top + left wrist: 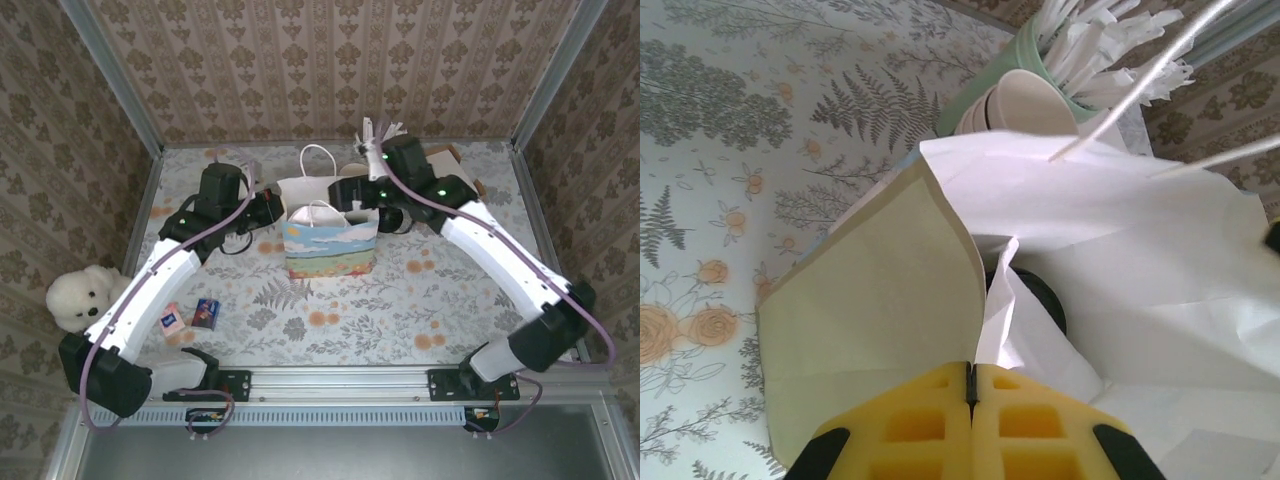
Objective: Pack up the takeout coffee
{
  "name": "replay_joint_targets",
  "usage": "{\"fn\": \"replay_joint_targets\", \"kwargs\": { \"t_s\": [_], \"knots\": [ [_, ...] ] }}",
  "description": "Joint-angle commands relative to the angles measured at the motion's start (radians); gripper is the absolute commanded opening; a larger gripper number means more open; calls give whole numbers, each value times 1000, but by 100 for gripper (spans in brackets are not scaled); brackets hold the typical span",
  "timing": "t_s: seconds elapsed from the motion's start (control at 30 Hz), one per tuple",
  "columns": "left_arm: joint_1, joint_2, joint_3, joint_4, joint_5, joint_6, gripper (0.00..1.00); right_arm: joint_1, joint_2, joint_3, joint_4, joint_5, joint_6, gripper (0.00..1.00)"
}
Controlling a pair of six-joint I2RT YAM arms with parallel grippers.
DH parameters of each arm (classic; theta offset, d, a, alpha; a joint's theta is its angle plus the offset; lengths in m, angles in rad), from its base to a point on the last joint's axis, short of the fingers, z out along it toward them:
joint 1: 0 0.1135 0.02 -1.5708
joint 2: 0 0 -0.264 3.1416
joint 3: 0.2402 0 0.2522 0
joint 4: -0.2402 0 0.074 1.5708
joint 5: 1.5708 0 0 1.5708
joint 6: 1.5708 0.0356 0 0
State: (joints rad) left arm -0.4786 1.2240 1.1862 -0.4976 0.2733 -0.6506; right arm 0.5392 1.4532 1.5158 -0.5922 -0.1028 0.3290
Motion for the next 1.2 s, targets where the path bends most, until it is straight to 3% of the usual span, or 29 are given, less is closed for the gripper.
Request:
{"fn": "replay_joint_targets", "kwargs": {
  "t_s": [0.0,0.1,0.33,0.63,0.8,0.83,0.9,0.93,1.1,1.17],
  "knots": [
    [-8,38,55,2,61,49,0,-39,-112,-81,41,155,63,100],
    [-9,71,86,-22,63,67,0,-94,-188,-164,49,199,136,100],
    [-36,123,108,47,105,22,0,-259,-277,-274,60,34,252,100],
    [-55,199,191,-23,87,88,0,-312,-326,-351,49,17,267,100],
    [-36,170,175,-30,64,89,0,-329,-360,-389,49,86,255,100],
    [-31,161,168,-24,72,87,6,-333,-369,-401,49,110,251,100],
    [-28,144,164,-25,90,93,37,-339,-387,-423,49,160,245,100],
    [-26,134,165,-31,95,100,47,-342,-396,-436,49,187,241,100],
    [-1,56,151,-60,69,149,70,-359,-451,-517,106,349,233,100],
    [15,-1,120,-50,28,178,84,-364,-475,-564,131,430,231,100]
  ]
}}
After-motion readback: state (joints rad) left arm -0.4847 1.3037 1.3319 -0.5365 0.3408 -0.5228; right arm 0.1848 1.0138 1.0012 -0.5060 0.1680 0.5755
